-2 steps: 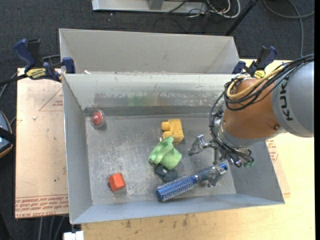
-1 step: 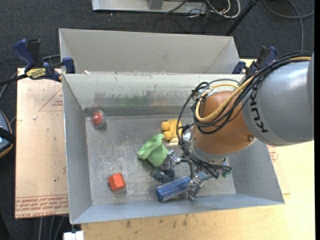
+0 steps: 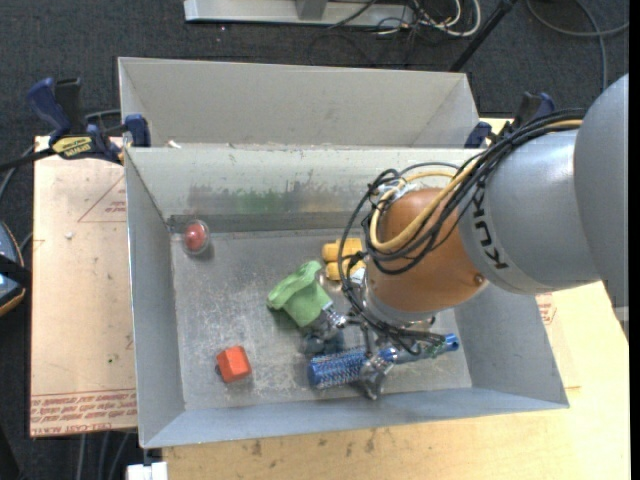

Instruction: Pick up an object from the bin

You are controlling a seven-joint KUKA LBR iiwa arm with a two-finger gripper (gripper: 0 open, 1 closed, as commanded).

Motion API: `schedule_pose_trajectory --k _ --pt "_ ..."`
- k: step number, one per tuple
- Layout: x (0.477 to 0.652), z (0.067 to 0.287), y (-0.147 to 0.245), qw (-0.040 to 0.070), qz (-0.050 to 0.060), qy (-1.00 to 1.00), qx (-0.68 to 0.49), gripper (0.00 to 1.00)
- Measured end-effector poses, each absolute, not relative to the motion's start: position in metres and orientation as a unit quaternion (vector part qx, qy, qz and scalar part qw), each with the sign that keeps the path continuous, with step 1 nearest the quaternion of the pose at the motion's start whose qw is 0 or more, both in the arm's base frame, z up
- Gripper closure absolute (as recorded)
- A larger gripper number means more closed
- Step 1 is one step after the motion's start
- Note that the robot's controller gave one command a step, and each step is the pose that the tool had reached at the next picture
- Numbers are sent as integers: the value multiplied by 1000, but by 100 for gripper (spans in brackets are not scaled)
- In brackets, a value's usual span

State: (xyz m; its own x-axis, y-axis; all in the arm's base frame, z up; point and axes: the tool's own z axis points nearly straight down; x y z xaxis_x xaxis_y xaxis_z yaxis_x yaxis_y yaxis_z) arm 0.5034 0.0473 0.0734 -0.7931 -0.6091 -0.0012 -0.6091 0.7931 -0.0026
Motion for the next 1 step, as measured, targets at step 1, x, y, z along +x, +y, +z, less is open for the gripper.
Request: schedule_pose_trajectory --k 1 --pt "504 75 47 0 0 947 -322 0"
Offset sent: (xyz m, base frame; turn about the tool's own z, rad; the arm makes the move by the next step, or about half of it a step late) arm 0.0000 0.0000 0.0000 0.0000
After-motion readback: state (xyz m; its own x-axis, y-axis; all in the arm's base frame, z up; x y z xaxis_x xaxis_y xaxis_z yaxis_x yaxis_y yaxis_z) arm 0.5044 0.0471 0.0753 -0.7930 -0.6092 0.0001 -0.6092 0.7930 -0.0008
